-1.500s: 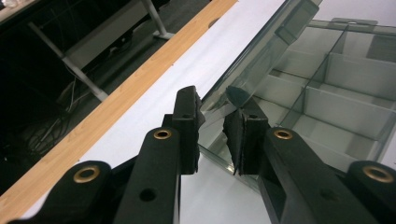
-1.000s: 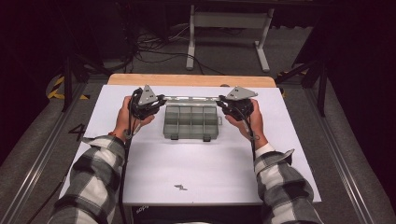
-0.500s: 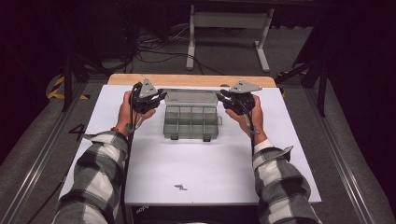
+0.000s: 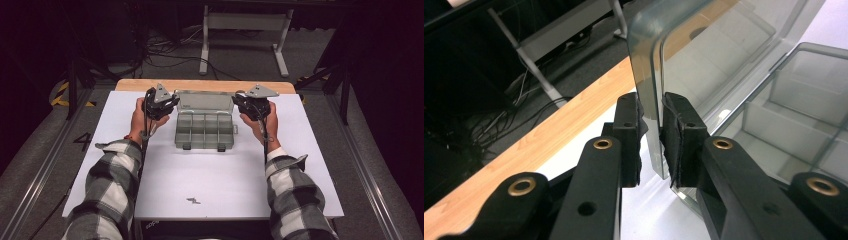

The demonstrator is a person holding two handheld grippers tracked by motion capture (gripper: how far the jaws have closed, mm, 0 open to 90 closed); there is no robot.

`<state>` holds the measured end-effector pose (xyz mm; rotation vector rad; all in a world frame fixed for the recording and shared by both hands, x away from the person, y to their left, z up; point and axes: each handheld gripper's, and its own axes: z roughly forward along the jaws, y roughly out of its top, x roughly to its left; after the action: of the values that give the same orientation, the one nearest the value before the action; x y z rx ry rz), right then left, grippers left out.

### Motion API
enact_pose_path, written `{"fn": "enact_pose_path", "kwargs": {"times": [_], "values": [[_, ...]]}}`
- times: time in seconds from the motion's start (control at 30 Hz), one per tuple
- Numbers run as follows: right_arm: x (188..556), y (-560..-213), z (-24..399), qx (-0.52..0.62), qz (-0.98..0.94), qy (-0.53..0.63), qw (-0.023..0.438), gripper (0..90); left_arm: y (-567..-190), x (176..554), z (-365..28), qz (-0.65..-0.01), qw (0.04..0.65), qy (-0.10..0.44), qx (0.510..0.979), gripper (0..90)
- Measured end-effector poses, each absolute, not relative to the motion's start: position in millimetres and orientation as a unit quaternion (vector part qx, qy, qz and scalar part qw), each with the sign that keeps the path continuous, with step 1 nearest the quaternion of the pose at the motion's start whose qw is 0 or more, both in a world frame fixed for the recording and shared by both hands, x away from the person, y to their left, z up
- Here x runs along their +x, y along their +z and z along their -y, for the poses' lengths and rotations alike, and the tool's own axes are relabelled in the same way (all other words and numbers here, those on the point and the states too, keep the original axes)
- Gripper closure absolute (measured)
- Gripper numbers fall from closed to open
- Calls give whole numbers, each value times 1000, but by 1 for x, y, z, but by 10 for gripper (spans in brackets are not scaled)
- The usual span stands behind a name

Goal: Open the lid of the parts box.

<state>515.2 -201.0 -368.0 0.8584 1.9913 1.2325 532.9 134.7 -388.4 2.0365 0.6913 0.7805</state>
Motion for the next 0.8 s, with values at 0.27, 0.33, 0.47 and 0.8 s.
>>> {"fn": "enact_pose_path", "kwargs": {"times": [0.27, 0.33, 0.47, 0.8], "values": [[521, -376, 200, 341, -739, 476, 331, 829, -394, 540, -134, -295, 423, 302, 802, 803], [522, -377, 199, 343, -737, 478, 334, 829, -395, 542, -134, -299, 427, 300, 799, 804], [525, -384, 196, 353, -723, 483, 345, 829, -397, 544, -133, -304, 428, 303, 795, 804], [533, -394, 193, 364, -720, 475, 351, 823, -405, 547, -126, -323, 415, 322, 787, 794]]}}
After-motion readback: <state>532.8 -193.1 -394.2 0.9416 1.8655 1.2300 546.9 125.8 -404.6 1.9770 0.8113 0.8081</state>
